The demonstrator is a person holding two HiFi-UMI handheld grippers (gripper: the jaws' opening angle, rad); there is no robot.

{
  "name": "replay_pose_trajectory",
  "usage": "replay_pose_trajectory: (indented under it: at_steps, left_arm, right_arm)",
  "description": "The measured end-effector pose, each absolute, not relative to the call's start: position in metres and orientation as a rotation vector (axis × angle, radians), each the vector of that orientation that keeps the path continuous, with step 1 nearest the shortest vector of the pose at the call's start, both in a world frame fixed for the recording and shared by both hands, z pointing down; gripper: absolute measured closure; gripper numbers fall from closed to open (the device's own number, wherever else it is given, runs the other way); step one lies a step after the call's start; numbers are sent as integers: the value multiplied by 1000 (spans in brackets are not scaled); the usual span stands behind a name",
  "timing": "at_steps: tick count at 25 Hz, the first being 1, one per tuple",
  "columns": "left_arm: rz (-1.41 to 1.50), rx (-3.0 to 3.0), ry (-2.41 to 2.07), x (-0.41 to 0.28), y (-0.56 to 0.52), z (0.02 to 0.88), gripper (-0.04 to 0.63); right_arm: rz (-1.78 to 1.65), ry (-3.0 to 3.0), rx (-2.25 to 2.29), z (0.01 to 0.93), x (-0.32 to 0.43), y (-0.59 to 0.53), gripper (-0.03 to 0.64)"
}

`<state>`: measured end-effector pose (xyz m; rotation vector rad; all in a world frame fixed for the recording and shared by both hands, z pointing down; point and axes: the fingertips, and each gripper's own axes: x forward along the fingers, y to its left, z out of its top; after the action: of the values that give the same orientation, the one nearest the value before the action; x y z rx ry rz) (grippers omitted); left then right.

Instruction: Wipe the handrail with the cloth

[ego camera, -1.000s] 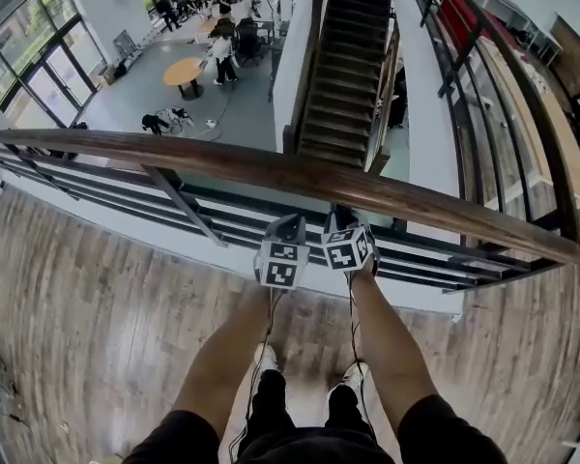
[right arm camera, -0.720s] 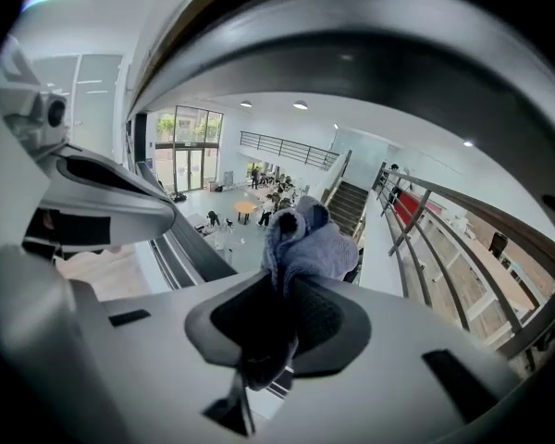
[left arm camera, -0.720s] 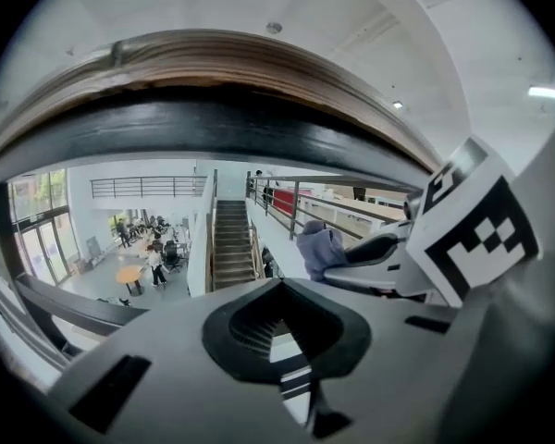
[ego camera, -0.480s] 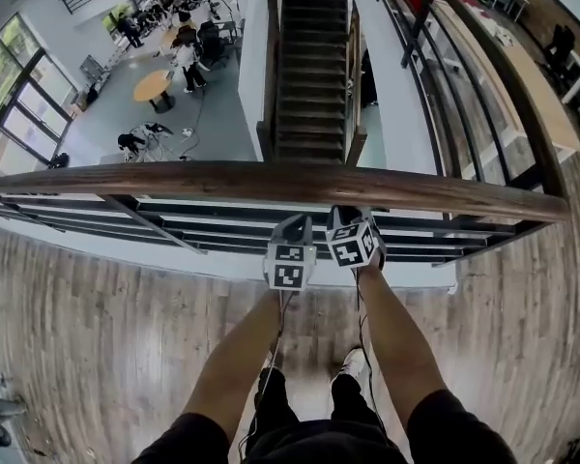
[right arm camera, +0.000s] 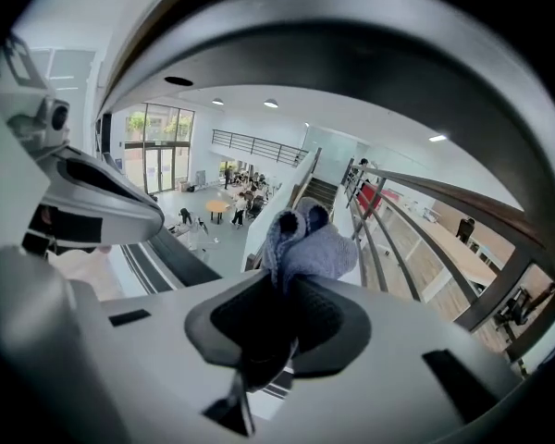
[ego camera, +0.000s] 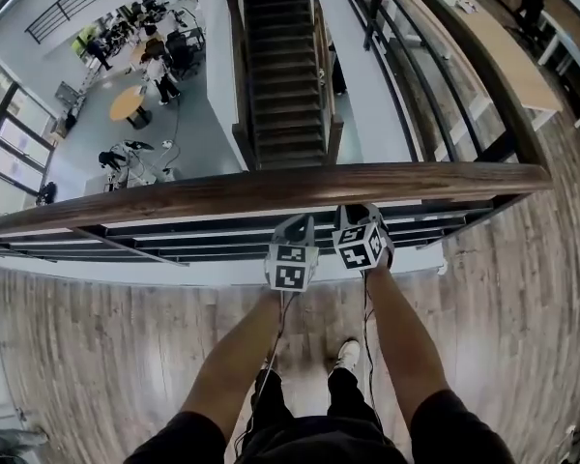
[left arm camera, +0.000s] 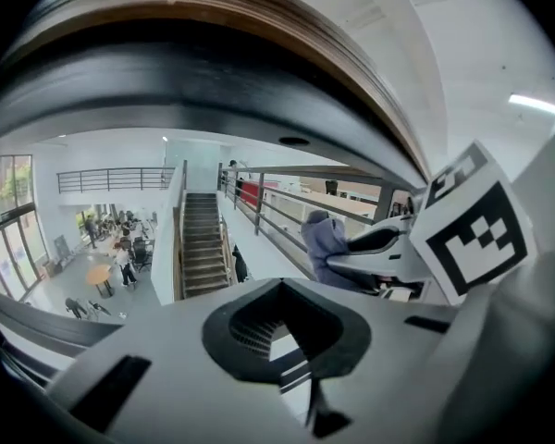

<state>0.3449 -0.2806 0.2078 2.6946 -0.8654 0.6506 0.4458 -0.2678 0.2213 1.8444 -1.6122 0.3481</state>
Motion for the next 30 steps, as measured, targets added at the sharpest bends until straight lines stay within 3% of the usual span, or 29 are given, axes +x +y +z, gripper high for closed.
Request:
replay_pose_trajectory:
  at_steps: [30]
  left_arm:
    - [564,2726,-590,635,-140,208,592]
  right_arm:
    - [345,-1312,2024,222,791,-80,549]
